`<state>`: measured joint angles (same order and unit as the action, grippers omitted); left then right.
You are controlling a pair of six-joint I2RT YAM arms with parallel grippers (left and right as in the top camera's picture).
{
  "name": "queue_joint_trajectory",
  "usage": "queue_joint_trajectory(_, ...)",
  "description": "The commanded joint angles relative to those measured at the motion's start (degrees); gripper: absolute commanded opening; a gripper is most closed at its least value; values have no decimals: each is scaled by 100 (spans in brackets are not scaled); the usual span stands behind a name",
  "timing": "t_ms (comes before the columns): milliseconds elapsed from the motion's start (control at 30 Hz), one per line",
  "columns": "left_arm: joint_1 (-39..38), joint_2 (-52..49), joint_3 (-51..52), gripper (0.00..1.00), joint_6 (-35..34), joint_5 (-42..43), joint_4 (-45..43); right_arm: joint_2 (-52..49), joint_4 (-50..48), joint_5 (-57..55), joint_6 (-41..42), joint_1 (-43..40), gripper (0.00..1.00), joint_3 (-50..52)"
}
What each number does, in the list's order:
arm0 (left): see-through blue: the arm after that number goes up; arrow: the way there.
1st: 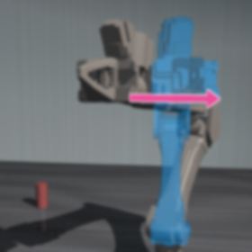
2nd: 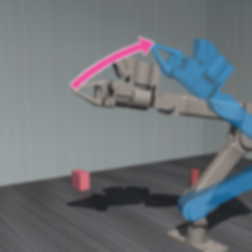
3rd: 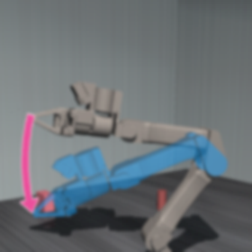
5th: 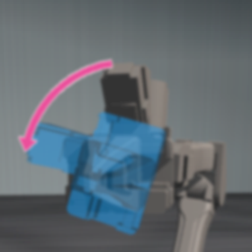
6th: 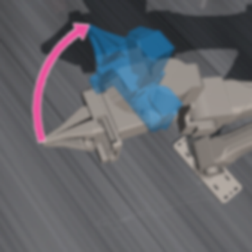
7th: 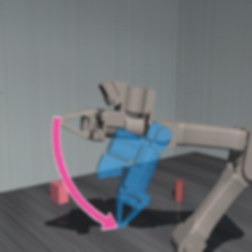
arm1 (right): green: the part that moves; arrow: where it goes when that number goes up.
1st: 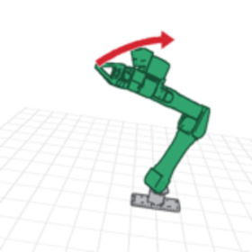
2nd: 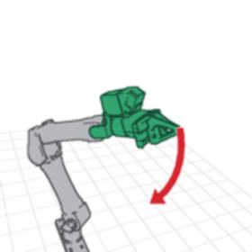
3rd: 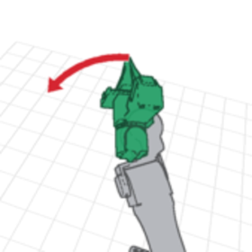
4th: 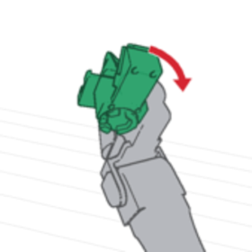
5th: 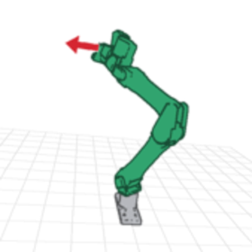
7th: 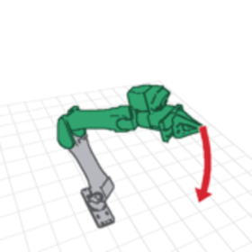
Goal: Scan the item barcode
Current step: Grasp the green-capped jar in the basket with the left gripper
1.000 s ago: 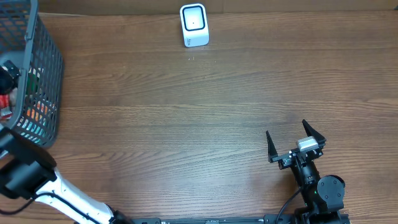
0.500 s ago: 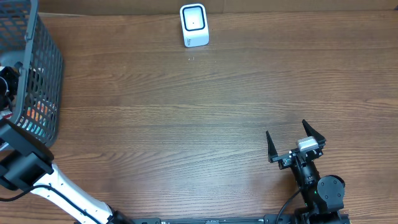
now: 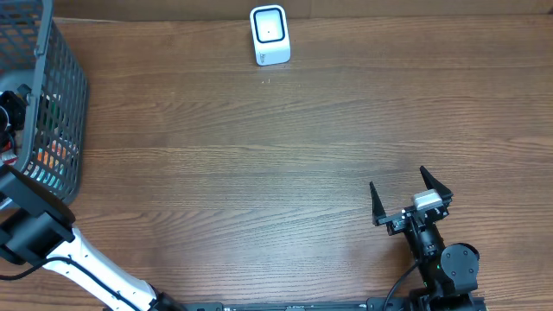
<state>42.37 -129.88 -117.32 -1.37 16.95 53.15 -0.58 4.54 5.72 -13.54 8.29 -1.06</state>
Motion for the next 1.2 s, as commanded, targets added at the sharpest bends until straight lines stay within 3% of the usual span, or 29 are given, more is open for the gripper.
queue_joint_trajectory(0, -46, 254, 2, 100, 13, -57, -52, 42, -26, -7, -2, -2, 100, 61)
queue_joint_trajectory(267, -52, 590, 2, 100, 11, -20, -245, 42, -26, -7, -2, -2, 100, 61)
queue_joint_trajectory(400, -83, 623, 7, 100, 201, 507, -282, 42, -26, -7, -2, 0, 100, 61)
queue_joint_trajectory(767, -387, 142, 90, 100, 522, -299, -107, 42, -26, -7, -2, -2, 100, 61)
queue_joint_trajectory(1000, -389, -181, 92, 100, 522, -297, 22, 42, -26, -7, -2, -2, 100, 61)
queue_joint_trajectory(1167, -389, -291, 92, 79, 522, -549, 109, 42, -26, -7, -2, 0, 100, 61)
